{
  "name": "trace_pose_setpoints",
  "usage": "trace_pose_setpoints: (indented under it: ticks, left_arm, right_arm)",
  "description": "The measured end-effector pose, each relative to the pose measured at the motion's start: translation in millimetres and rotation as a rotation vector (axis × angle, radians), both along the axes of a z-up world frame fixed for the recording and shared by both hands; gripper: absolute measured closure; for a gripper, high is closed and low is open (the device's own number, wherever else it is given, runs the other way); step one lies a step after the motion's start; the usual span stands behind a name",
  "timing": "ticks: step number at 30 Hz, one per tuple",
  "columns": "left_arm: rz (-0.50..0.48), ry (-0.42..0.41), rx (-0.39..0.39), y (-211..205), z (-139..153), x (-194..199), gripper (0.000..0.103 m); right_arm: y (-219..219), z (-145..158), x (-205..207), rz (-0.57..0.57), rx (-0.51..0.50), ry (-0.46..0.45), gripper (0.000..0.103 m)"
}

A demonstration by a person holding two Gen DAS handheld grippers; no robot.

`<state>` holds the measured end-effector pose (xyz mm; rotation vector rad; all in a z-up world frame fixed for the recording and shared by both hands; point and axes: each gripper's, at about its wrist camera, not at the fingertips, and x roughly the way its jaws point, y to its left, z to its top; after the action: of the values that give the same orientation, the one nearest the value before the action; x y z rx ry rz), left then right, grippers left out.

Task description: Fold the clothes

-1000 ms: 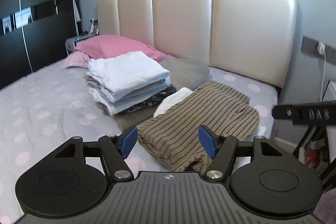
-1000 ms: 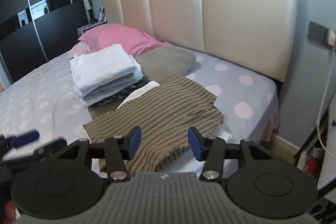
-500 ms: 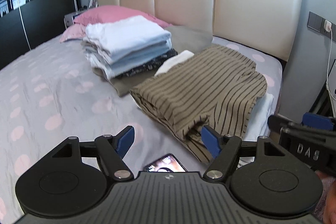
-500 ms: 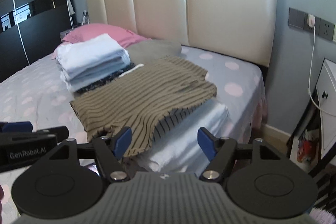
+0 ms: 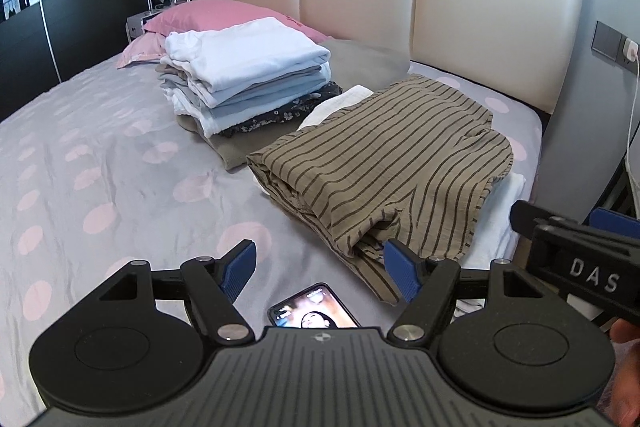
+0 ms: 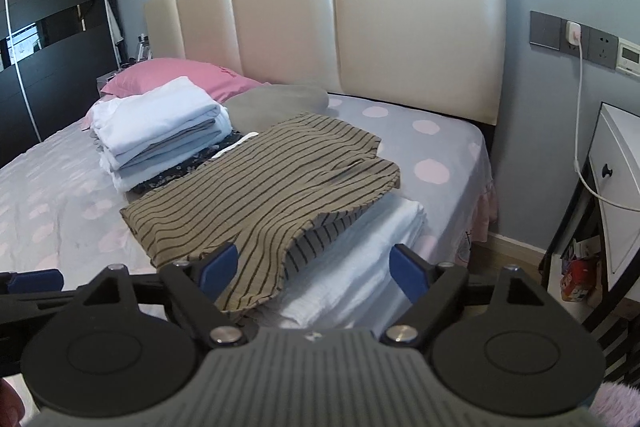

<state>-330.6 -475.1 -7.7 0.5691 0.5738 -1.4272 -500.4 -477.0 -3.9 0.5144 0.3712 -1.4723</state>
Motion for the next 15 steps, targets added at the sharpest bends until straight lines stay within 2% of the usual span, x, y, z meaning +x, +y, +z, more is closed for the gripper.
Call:
trace_pose_setpoints:
  ticks: [15]
  left_arm:
    - [0.001,-0.018,0.003,0.8,1.4,-1.4,0.034]
  right_arm:
    - [1.2,0.2,6.2,0.010,-0.004,0.020,0.018]
